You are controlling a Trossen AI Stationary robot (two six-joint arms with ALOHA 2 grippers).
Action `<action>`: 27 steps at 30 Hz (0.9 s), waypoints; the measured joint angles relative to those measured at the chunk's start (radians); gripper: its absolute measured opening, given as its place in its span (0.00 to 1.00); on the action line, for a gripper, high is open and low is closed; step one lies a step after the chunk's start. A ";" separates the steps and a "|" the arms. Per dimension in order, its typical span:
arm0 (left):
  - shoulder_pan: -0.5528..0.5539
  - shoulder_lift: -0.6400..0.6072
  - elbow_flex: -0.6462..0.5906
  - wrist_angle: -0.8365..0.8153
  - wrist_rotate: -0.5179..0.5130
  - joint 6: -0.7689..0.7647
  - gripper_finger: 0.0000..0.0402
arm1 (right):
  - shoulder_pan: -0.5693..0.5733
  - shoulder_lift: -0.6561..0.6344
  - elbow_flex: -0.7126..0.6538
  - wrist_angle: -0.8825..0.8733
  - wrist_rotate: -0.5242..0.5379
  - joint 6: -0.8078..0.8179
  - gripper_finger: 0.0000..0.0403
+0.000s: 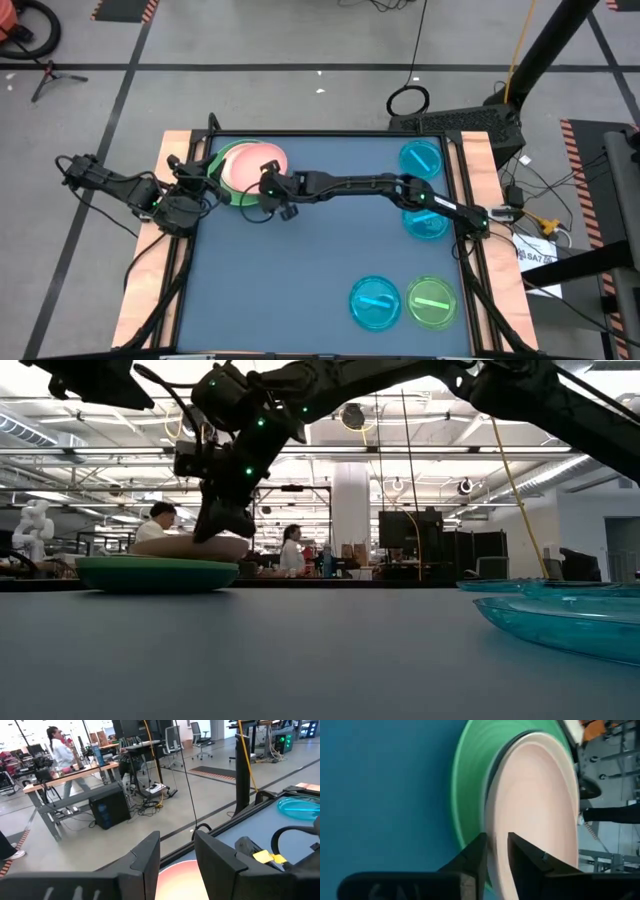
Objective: Stack plastic plates
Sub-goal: Stack the pink plate on top of the orange plate, then stack the middle blue plate on top of the pink plate
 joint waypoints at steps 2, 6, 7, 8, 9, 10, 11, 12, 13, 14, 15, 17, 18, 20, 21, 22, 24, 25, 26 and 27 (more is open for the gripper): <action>0.000 0.000 0.000 0.000 0.000 0.001 0.32 | 0.000 0.000 0.000 0.022 0.001 0.015 0.20; 0.000 0.000 0.000 0.000 0.000 -0.002 0.32 | -0.003 0.000 0.000 0.062 0.001 0.077 0.25; 0.000 0.000 0.000 0.000 0.000 -0.003 0.32 | -0.004 0.000 0.000 0.067 0.004 0.098 0.26; 0.000 0.000 0.000 0.000 0.001 -0.005 0.32 | -0.004 0.000 0.000 0.065 0.020 0.121 0.26; 0.000 0.000 0.000 0.000 0.001 -0.008 0.32 | -0.003 -0.001 0.000 0.063 0.045 0.147 0.27; 0.000 0.000 0.000 0.000 0.001 -0.012 0.32 | 0.000 -0.006 -0.001 0.053 0.073 0.173 0.28; 0.000 0.001 0.000 0.000 0.002 -0.017 0.32 | 0.004 -0.013 -0.002 0.033 0.099 0.197 0.28; 0.000 0.004 0.000 0.000 0.007 -0.018 0.32 | 0.010 -0.022 -0.002 0.010 0.121 0.223 0.28; 0.000 0.006 0.000 0.000 0.012 -0.017 0.32 | 0.017 -0.034 -0.002 -0.012 0.141 0.257 0.28; 0.000 0.006 0.000 0.000 0.016 -0.008 0.32 | 0.025 -0.045 -0.001 -0.030 0.156 0.297 0.28; 0.000 0.006 0.000 0.000 0.021 -0.005 0.32 | 0.032 -0.061 -0.002 -0.057 0.159 0.343 0.28; 0.000 0.007 0.000 0.000 0.031 -0.005 0.32 | 0.043 -0.087 -0.001 -0.122 0.149 0.447 0.27; 0.000 0.007 0.000 0.000 0.035 -0.006 0.32 | 0.048 -0.102 -0.001 -0.160 0.148 0.501 0.26; 0.000 0.006 0.000 0.000 0.043 -0.006 0.32 | 0.057 -0.126 -0.001 -0.258 0.148 0.602 0.25; 0.000 0.006 0.000 0.000 0.053 -0.006 0.32 | 0.062 -0.141 -0.001 -0.312 0.147 0.651 0.24; 0.000 0.006 0.000 0.000 0.059 -0.006 0.32 | 0.067 -0.152 -0.001 -0.367 0.145 0.698 0.24; 0.000 0.010 0.000 0.000 0.064 -0.006 0.32 | 0.077 -0.178 -0.001 -0.465 0.104 0.786 0.23; 0.000 0.014 0.000 0.000 0.064 -0.006 0.32 | 0.082 -0.188 -0.001 -0.510 0.080 0.823 0.22; 0.000 0.015 0.000 0.000 0.064 -0.007 0.32 | 0.086 -0.197 -0.001 -0.550 0.048 0.858 0.22; 0.000 0.017 -0.001 0.000 0.065 -0.008 0.32 | 0.091 -0.206 -0.001 -0.587 0.012 0.885 0.21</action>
